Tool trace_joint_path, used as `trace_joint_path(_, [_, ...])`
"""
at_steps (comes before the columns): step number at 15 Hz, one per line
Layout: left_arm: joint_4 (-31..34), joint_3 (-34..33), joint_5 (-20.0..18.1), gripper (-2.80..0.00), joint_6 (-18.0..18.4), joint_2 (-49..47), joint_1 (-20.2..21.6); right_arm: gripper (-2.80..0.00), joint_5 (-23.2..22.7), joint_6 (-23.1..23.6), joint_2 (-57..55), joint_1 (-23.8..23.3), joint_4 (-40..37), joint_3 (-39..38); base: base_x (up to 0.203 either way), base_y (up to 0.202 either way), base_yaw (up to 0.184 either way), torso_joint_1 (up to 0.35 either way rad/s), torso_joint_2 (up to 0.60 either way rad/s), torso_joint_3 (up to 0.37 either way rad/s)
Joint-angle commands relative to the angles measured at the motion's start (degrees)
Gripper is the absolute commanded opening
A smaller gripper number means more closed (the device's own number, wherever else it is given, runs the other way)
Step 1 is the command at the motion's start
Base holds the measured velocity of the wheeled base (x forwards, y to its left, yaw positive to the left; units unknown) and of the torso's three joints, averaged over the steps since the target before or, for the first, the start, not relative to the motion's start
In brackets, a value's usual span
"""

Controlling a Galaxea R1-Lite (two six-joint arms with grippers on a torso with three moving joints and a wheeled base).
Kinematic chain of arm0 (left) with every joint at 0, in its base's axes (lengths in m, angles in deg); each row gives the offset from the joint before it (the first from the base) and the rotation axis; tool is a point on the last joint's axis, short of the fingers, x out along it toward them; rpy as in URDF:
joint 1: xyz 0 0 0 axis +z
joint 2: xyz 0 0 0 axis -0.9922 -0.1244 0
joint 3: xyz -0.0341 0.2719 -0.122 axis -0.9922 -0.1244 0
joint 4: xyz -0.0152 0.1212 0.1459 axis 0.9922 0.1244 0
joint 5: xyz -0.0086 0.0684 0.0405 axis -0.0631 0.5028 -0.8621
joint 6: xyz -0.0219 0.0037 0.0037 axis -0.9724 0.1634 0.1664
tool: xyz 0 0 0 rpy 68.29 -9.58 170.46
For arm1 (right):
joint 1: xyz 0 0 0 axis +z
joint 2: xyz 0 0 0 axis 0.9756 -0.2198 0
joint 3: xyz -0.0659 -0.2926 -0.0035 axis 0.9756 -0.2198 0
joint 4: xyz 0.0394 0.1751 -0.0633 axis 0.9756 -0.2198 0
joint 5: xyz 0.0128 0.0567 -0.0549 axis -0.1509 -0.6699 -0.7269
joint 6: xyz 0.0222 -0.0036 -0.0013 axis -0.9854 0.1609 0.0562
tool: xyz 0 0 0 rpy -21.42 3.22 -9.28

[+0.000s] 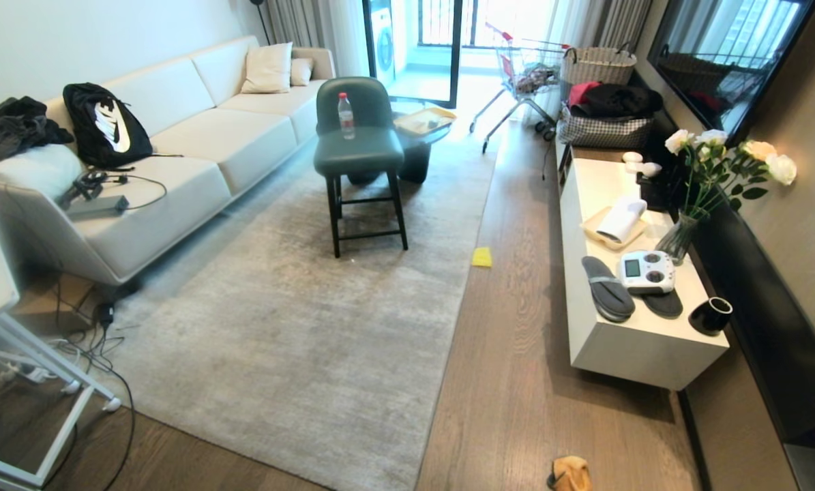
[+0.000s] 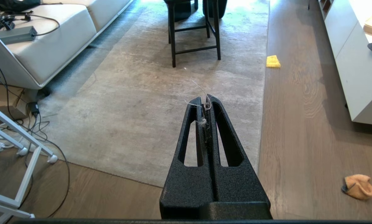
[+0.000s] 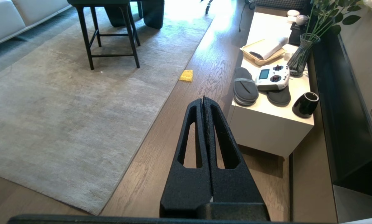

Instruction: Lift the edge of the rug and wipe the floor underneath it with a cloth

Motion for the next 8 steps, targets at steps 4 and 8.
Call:
trace_joint_path(4, [-0.06, -0.05, 0.0, -2.8, 0.03, 0.0, -0.03, -2.8, -0.02, 0.14, 0.0, 0.01, 0.08, 0.0, 0.0, 0.0, 0.0, 0.151, -0.33, -0.186])
trace_joint_path(8, [-0.06, -0.1, 0.0, -2.8, 0.03, 0.0, -0.07, -2.8, -0.02, -0.04, -0.07, 0.01, -0.01, 0.0, 0.0, 0.0, 0.0, 0.134, -0.3, -0.164])
